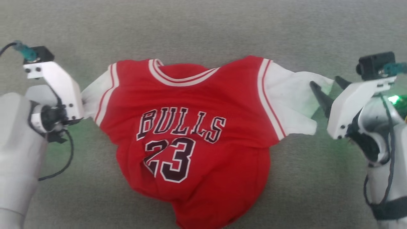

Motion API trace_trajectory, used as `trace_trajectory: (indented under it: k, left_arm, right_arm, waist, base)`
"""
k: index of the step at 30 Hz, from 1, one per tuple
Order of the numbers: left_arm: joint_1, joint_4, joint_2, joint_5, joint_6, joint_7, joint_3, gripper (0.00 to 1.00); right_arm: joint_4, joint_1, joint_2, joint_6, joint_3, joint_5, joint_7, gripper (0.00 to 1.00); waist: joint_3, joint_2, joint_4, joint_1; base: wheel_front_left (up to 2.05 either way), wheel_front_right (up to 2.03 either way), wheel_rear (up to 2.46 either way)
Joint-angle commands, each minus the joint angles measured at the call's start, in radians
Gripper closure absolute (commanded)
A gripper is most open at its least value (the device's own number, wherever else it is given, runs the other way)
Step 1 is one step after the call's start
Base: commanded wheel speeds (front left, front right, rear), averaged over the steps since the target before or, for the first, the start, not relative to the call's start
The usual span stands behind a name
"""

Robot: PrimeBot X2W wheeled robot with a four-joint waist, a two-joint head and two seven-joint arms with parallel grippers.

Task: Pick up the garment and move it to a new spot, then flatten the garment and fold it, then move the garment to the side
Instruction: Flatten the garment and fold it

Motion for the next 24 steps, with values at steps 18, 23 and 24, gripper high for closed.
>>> trace_trajectory:
  k: [18, 23, 24]
  left_arm:
    - [-0.095, 0.102, -0.136, 0.017, -0.068, -0.116, -0.05, 1.0]
    - [-0.148, 0.123, -0.133, 0.014, -0.074, -0.142, -0.039, 1.0]
    - [-0.158, 0.121, -0.131, 0.02, -0.08, -0.144, -0.043, 1.0]
  right_arm:
    - [0.341, -0.154, 0.0, 0.0, -0.043, -0.056, 0.399, 1.0]
    - [0.309, -0.243, 0.012, 0.0, -0.078, -0.021, 0.36, 1.0]
    - [0.305, -0.258, 0.005, 0.0, -0.078, -0.024, 0.353, 1.0]
  waist:
    - [0.02, 0.0, 0.112, 0.0]
    - [-0.038, 0.0, 0.111, 0.0]
    - [-0.053, 0.0, 0.11, 0.0]
  base:
    - [0.0, 0.0, 0.0]
    - [0.0, 0.0, 0.0]
    - [0.0, 0.0, 0.0]
